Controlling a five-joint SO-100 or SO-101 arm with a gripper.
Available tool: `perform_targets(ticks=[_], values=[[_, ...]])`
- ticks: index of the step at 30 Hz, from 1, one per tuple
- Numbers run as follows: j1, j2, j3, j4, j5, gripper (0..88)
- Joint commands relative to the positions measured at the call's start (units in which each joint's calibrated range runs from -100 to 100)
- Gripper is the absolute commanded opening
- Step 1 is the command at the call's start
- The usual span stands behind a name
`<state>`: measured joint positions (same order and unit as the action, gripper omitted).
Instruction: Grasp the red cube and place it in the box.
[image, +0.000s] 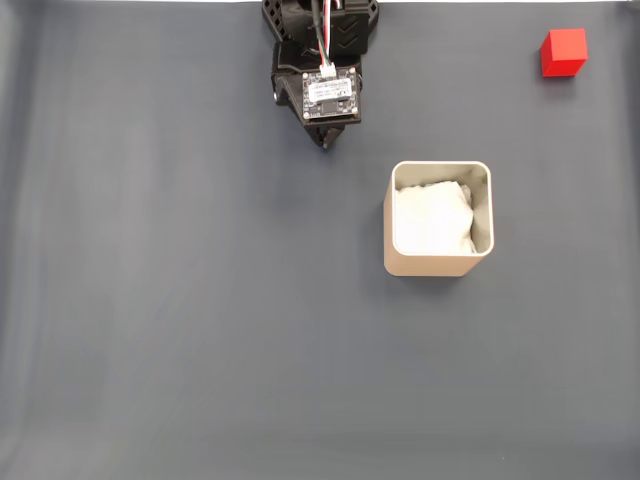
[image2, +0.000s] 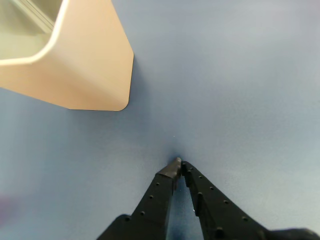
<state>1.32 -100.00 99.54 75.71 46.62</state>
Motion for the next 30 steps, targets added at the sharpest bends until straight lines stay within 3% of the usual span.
perform_targets(ticks=[1,24,30], values=[[0.6,0.0,0.4,0.5,0.0,0.8],[1.0,0.0,0.4,0.4,0.2,0.2],[0.7,0.0,0.4,-1.1,-1.7,0.2]])
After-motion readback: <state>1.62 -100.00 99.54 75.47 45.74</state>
